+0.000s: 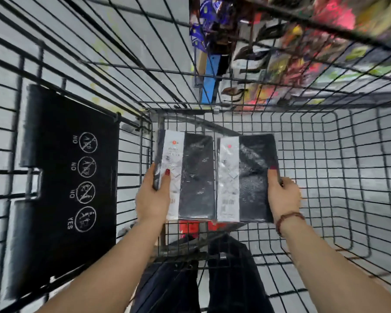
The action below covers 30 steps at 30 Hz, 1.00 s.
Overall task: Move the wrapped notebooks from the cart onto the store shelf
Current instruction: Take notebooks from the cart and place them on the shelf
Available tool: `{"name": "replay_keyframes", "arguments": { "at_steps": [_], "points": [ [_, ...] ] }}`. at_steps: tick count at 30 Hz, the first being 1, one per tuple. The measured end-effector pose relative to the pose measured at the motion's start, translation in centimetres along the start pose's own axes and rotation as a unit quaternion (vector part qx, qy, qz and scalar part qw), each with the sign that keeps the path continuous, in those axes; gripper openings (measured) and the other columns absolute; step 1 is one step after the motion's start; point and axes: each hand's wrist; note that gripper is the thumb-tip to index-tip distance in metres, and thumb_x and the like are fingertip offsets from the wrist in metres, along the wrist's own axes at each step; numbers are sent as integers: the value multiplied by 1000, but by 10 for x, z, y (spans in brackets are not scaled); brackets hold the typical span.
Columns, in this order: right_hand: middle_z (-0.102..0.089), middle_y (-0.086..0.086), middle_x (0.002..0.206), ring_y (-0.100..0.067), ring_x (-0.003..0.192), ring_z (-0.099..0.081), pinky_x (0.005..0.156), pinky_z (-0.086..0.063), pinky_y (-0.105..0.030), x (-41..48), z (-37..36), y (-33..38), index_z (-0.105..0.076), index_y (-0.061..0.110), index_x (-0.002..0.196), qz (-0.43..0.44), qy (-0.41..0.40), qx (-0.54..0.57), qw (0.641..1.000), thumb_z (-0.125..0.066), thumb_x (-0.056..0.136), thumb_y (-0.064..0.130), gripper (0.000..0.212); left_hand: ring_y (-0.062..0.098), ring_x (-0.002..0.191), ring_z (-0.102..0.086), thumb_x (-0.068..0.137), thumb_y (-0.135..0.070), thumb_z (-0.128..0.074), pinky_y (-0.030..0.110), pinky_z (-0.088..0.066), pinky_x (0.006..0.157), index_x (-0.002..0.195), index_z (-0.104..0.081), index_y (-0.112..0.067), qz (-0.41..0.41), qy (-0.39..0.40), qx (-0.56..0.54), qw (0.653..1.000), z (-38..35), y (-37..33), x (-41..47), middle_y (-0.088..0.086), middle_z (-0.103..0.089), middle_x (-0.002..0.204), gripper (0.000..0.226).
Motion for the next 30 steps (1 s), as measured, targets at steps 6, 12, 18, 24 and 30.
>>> {"name": "replay_keyframes", "arguments": {
  "at_steps": [6, 12, 18, 24, 30],
  "points": [
    [-44, -3, 56, -22, 54, -41, 47, -30, -27, -52, 68, 51, -43, 10, 63, 42, 16, 11, 999, -52, 92, 44, 45, 18, 102, -62, 91, -42, -57, 27, -46, 83, 126, -56, -28, -22, 5, -35, 999, 48, -41, -58, -6, -67, 107, 39],
    [-66, -25, 101, -39, 94, -63, 87, -52, -51, -99, 146, 73, -62, -1, 93, 69, -20, 113, 991, -57, 75, 64, 68, 16, 100, -60, 86, -46, -61, 36, -50, 90, 133, -50, -37, -71, 43, -119, 989, 90, -103, -110, -13, -58, 121, 49],
    [-65, -20, 81, -30, 77, -61, 78, -50, -42, -129, 222, 83, -59, -3, 86, 101, -94, 196, 971, -59, 67, 69, 74, 13, 90, -65, 86, -50, -60, 40, -54, 85, 113, -58, -44, -158, 126, -152, 967, 101, -159, -175, -13, -68, 99, 28],
    [-51, -7, 70, -18, 65, -47, 64, -38, -35, -139, 301, 61, -53, -10, 85, 115, -119, 292, 942, -63, 60, 75, 89, 17, 99, -68, 78, -58, -60, 45, -54, 87, 120, -59, -40, -239, 160, -133, 949, 73, -198, -241, -11, -71, 107, 45],
    [-52, -10, 68, -19, 64, -48, 63, -38, -34, -139, 393, 4, -52, -14, 83, 114, -143, 358, 916, -66, 71, 59, 75, 24, 102, -62, 84, -53, -60, 41, -51, 83, 127, -55, -28, -267, 178, -132, 938, 14, -209, -330, 1, -64, 118, 50]
  ]
}}
Point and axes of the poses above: each hand's wrist, its own x-axis towards the middle knuckle, its own z-axis out of the back of the hand, y = z × x
